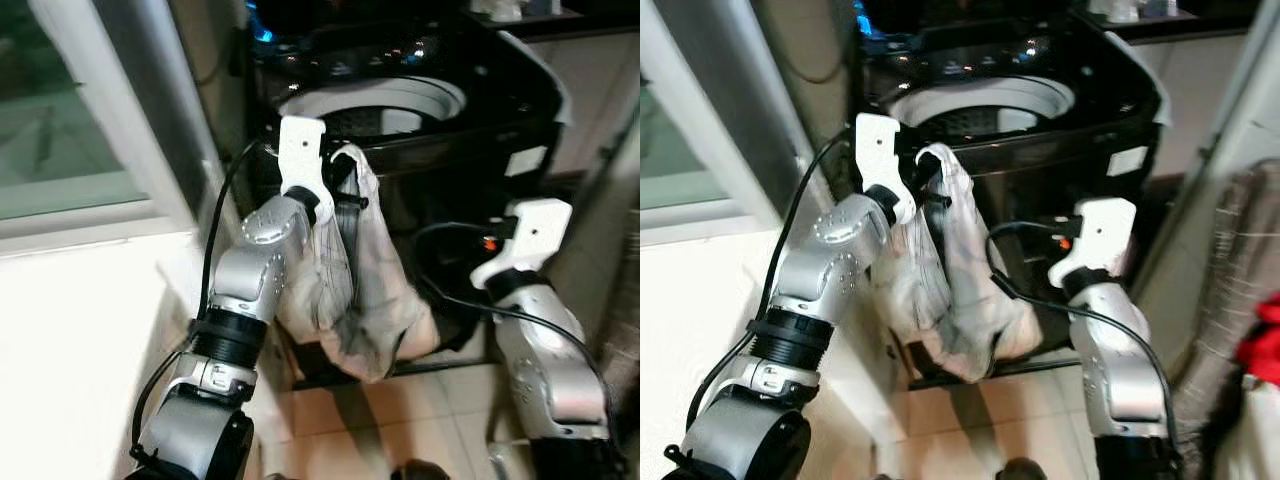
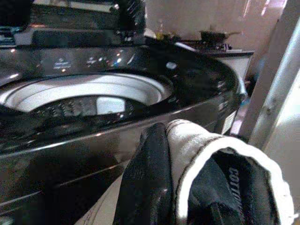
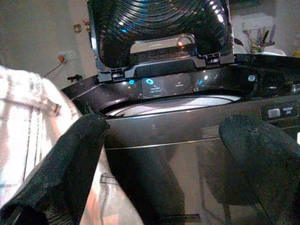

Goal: Clothes washing

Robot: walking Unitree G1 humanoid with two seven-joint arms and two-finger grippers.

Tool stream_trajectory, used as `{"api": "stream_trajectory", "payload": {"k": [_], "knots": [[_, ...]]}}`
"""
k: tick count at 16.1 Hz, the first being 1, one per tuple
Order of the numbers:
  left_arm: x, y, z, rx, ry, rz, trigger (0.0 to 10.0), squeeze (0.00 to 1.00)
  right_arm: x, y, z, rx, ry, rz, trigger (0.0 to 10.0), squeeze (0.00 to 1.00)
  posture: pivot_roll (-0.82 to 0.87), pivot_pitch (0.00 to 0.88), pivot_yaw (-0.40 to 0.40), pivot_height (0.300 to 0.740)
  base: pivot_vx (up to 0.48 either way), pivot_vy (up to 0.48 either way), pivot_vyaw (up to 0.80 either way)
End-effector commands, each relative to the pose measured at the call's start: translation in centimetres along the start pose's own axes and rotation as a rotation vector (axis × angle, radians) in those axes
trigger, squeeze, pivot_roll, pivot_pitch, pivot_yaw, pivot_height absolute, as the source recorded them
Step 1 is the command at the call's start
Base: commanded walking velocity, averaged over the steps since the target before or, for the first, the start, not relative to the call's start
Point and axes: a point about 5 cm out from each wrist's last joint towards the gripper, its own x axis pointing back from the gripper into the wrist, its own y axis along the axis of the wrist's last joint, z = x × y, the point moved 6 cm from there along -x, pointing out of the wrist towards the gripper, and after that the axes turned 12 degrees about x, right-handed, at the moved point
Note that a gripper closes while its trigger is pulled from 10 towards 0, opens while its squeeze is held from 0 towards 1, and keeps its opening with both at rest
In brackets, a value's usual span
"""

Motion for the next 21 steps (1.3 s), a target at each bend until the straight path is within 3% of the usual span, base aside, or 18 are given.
{"api": "stream_trajectory", "payload": {"k": [1,4,5,7,8,10,11,12,14,15,17,19,21], "knots": [[0.0,2.3,-0.9,-0.031,-0.023,-0.087,10.0,0.0,-0.8,0.1,0.4,0.007,0.014,0.003,10.0,0.0,-0.22,0.0,0.098,0.74,0.0,-0.439,0.0],[0.6,1.4,0.2,-0.006,0.036,-0.084,10.0,0.0,-1.6,0.2,1.6,0.0,0.058,-0.001,10.0,0.0,-0.21,0.0,0.066,0.74,0.0,-0.439,0.0],[0.9,1.7,0.9,-0.005,0.072,-0.123,10.0,0.0,-1.9,0.1,1.9,0.004,0.073,0.0,10.0,0.0,-0.2,0.0,0.059,0.74,0.251,-0.405,0.0],[2.2,1.1,3.9,-0.033,0.175,-0.121,10.0,0.0,-2.6,-0.2,3.1,0.017,0.12,0.017,10.0,0.0,-0.18,0.0,0.032,0.74,0.0,0.0,0.3],[2.3,1.1,4.1,-0.036,0.187,-0.121,10.0,0.0,-2.6,-0.4,3.1,0.022,0.123,0.021,10.0,0.0,-0.17,0.0,0.03,0.74,0.0,0.0,0.62],[5.6,-0.3,7.2,-0.071,0.295,-0.094,10.0,0.0,-2.5,-1.8,3.1,0.027,0.115,0.055,10.0,0.0,-0.14,0.0,0.01,0.74,0.0,0.0,0.0],[7.0,-1.7,7.7,-0.08,0.316,-0.06,10.0,0.0,-2.3,-2.4,3.2,0.034,0.118,0.071,10.0,0.0,-0.13,0.0,0.002,0.74,0.0,0.0,0.0],[7.7,-3.0,7.7,-0.088,0.315,-0.026,10.0,0.0,-2.1,-2.9,3.5,0.045,0.125,0.08,10.0,0.0,-0.11,0.0,-0.011,0.74,0.0,0.0,0.0],[7.3,-3.3,7.2,-0.133,0.281,-0.014,10.0,0.0,-2.1,-2.9,3.5,0.039,0.113,0.069,10.0,0.0,-0.1,0.0,-0.017,0.74,0.0,0.0,0.0],[7.0,-3.0,7.0,-0.14,0.247,-0.004,10.0,0.0,-2.6,-3.0,3.9,0.079,0.115,0.071,10.0,0.0,-0.1,0.0,-0.01,0.74,0.0,0.0,0.0],[7.4,-3.1,7.6,-0.155,0.237,0.017,10.0,0.0,-2.9,-3.2,3.6,0.029,0.072,0.075,10.0,0.0,-0.11,0.0,0.001,0.74,0.0,0.0,-0.5],[8.0,-4.6,8.3,-0.183,0.227,0.079,10.0,0.0,-2.8,-3.4,3.2,0.11,0.049,0.072,10.0,0.0,-0.12,0.0,0.012,0.74,0.0,0.0,-0.49],[8.1,-5.1,8.6,-0.178,0.236,0.088,10.0,0.0,-2.9,-3.4,3.2,0.105,0.041,0.069,10.0,0.0,-0.12,0.0,0.013,0.74,0.0,0.0,0.0]]}}
